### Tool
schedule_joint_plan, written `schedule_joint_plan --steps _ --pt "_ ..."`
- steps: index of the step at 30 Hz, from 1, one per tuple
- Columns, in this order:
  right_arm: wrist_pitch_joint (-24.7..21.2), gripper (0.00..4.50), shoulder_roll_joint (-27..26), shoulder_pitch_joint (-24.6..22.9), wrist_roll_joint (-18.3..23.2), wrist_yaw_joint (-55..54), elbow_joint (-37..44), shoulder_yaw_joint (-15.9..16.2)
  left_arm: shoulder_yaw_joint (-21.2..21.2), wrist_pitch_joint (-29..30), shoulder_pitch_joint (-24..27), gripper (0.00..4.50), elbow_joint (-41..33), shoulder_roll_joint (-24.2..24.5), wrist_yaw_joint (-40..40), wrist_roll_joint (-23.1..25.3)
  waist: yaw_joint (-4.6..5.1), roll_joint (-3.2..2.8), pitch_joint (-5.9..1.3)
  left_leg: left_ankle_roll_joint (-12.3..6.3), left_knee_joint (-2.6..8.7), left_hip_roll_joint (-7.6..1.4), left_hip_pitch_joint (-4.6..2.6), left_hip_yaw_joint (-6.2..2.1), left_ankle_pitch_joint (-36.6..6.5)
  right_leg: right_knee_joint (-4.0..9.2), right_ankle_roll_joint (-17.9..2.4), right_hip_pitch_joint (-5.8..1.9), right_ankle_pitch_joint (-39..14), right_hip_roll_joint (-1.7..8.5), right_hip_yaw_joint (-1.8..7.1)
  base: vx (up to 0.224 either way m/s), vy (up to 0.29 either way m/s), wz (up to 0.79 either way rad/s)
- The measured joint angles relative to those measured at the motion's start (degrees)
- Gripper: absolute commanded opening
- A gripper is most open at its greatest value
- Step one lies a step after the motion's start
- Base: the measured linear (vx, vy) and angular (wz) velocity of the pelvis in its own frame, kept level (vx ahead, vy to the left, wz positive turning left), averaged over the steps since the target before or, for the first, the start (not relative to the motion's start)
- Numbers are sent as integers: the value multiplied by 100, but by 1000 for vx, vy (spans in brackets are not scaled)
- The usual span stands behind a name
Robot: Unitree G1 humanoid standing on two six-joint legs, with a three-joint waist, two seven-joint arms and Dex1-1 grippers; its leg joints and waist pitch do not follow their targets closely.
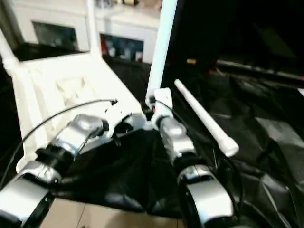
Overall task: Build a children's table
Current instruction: Insert table leg to table base
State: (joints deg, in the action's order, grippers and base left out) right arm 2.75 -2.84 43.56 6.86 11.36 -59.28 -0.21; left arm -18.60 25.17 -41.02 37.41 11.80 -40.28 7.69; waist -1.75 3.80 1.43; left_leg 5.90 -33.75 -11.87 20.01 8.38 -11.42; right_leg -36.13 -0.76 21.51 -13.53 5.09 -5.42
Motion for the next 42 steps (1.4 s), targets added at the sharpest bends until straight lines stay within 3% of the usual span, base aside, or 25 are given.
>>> schedule_joint_plan --steps 5,15,17,31,38,42 --pt "-11 188 -35 110 -64 -91 -145 1 5 136 52 0 -130 -22 80 -2 8 93 -26 0 25 2 4 18 0 50 5 -11 4 1 5 0 0 0" --pt "-5 188 -60 204 -108 4 -184 -78 41 250 88 0 -308 33 80 -8 7 98 -30 2 89 0 -9 42 1 55 25 12 31 -1 14 0 0 0" --pt "-5 244 -64 223 -99 33 -206 -127 42 249 88 0 -316 39 80 -10 2 98 -30 14 102 0 -9 43 8 54 24 18 32 -2 14 0 0 0" --pt "18 360 -33 212 -32 581 -306 -298 83 176 122 0 -481 123 1 -83 9 106 5 18 119 -5 2 57 11 59 -10 40 52 -3 15 0 0 0" --pt "8 424 357 -266 16 1610 516 -101 100 -156 238 0 -689 283 -311 -156 -22 47 62 5 145 -14 14 104 37 96 -6 52 69 -8 15 0 0 0" --pt "-142 424 761 -627 7 2273 1206 89 71 -388 256 0 -728 409 -548 -209 -66 16 84 -43 148 -16 25 130 68 109 -7 77 67 -7 17 0 0 0"
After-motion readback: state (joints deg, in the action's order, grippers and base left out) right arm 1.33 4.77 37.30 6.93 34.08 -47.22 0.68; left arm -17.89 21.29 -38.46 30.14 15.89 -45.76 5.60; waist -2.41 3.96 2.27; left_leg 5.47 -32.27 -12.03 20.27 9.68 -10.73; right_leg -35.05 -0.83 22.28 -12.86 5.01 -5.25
